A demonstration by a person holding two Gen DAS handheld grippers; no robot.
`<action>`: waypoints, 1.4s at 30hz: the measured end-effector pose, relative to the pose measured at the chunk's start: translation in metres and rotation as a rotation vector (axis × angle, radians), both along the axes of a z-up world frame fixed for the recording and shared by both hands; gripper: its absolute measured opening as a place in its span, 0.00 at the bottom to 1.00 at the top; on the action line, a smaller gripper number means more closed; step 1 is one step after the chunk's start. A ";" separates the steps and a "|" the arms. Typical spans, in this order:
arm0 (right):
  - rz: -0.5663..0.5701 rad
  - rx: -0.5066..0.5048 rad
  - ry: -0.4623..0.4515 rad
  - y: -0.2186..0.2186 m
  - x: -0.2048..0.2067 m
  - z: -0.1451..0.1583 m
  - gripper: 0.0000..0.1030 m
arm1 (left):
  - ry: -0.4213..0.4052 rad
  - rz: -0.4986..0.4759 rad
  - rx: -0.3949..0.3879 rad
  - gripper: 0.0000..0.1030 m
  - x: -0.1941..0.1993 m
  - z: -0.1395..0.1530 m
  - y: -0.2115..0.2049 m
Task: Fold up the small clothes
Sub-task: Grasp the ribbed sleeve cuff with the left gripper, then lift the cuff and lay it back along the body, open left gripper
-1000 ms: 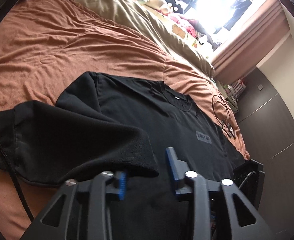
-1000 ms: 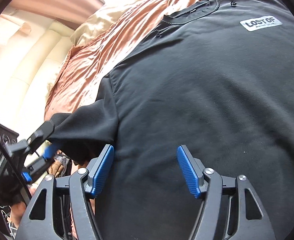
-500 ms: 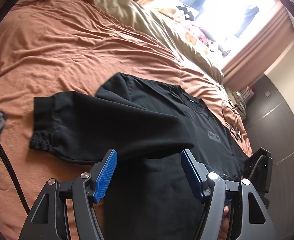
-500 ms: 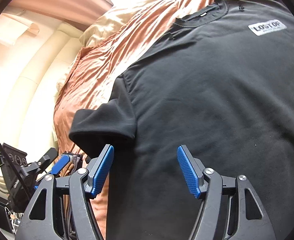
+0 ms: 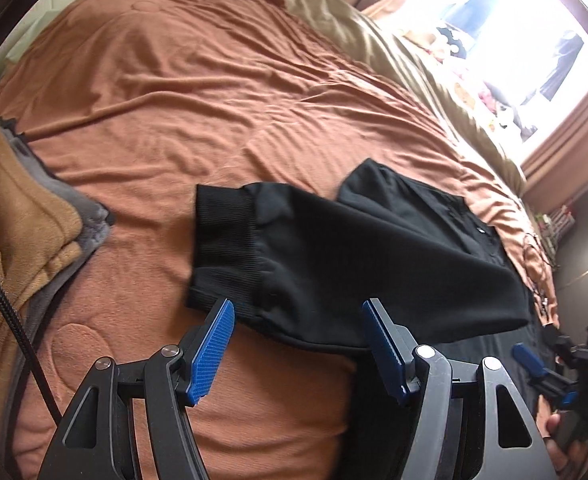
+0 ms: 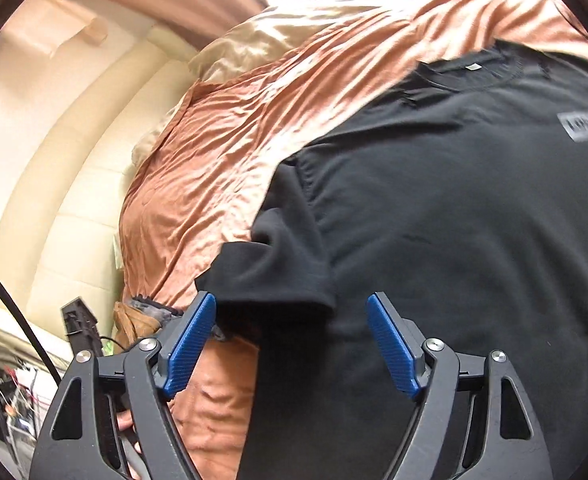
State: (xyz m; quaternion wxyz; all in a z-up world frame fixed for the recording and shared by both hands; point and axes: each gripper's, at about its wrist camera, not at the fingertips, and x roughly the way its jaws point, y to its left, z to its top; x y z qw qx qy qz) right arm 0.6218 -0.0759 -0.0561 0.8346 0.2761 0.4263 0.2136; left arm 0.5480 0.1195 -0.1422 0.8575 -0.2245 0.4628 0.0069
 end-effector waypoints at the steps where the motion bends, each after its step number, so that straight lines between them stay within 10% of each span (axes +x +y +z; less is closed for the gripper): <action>1: 0.005 -0.009 0.000 0.004 0.002 0.001 0.76 | 0.011 0.003 0.004 0.66 0.002 -0.005 0.003; 10: 0.002 -0.111 0.014 0.036 0.027 -0.006 0.74 | 0.106 0.043 0.042 0.66 0.013 -0.043 0.014; 14: -0.007 -0.163 0.047 0.033 0.025 -0.019 0.47 | 0.122 0.068 0.041 0.65 0.016 -0.052 0.016; 20: -0.052 -0.175 0.125 0.013 0.022 -0.041 0.42 | 0.108 0.082 0.019 0.12 0.021 -0.049 0.014; 24: -0.073 -0.146 0.140 -0.003 0.019 -0.043 0.42 | 0.065 0.052 0.063 0.11 0.024 -0.030 -0.002; 42: -0.145 -0.047 0.010 -0.092 -0.025 -0.015 0.77 | -0.212 -0.198 0.094 0.10 0.057 0.103 -0.130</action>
